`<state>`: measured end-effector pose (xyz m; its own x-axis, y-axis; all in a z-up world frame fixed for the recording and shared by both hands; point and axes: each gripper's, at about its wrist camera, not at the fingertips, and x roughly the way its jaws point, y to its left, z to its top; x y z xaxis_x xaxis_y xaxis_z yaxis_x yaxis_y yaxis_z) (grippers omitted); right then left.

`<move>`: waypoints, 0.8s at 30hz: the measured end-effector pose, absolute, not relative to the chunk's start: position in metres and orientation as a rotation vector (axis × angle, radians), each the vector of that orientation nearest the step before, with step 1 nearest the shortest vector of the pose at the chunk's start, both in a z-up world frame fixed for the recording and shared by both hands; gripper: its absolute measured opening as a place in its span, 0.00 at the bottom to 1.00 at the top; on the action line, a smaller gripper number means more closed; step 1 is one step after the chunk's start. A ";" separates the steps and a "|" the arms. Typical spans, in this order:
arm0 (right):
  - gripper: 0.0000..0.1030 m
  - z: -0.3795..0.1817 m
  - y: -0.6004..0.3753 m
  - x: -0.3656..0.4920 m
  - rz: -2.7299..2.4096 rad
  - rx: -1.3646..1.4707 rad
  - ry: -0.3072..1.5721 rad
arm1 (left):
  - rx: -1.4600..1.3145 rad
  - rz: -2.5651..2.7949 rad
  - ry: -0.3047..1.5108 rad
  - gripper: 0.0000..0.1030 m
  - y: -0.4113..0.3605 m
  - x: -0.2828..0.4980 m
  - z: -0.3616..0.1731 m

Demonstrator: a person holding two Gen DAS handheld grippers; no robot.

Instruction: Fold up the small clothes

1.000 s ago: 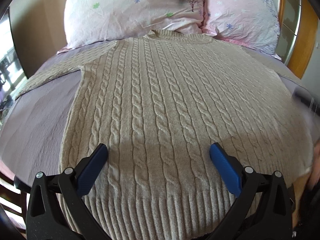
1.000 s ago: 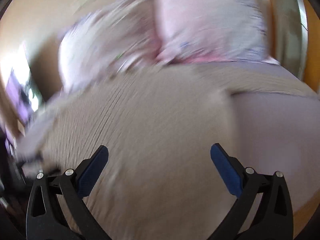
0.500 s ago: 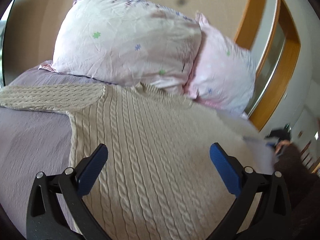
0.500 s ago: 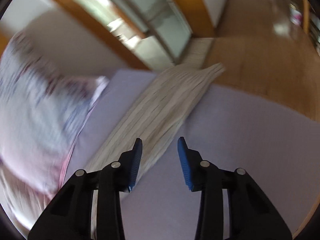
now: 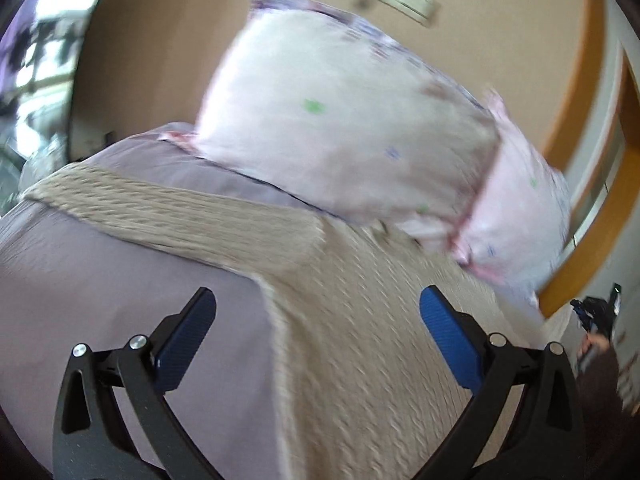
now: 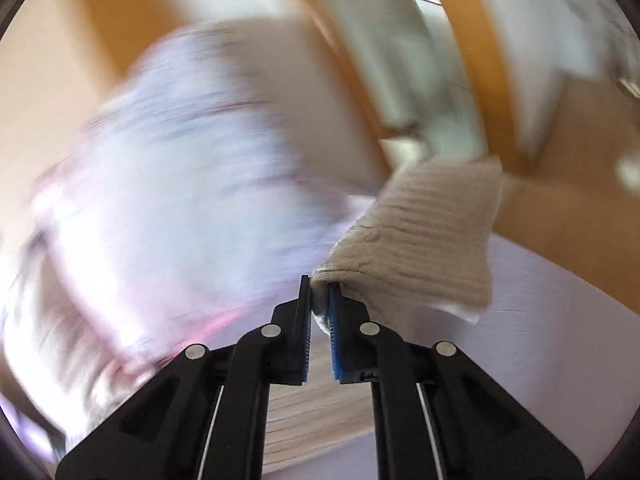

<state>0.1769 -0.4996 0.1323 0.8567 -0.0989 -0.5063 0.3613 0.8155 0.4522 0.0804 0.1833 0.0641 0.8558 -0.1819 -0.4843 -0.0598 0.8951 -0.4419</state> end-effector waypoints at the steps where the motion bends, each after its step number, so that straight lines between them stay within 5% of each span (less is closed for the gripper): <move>1: 0.09 0.148 -0.462 0.184 -0.168 0.512 0.469 | -0.495 -0.040 0.542 0.98 0.196 0.080 0.063; 6: 0.09 0.178 -0.283 0.203 0.265 0.342 0.456 | -0.664 0.084 0.581 0.98 0.253 0.093 0.047; 11: 0.12 0.134 -0.139 0.222 0.612 0.205 0.748 | -0.757 0.186 0.619 0.89 0.291 0.106 0.032; 13: 0.29 0.133 -0.133 0.206 0.636 0.203 0.723 | -0.822 0.210 0.641 0.85 0.309 0.111 0.024; 15: 0.64 0.140 -0.153 0.203 0.595 0.214 0.673 | -0.890 0.239 0.652 0.82 0.328 0.112 0.015; 24: 0.65 0.133 -0.252 0.172 0.421 0.288 0.651 | -1.062 0.369 0.610 0.58 0.396 0.132 0.004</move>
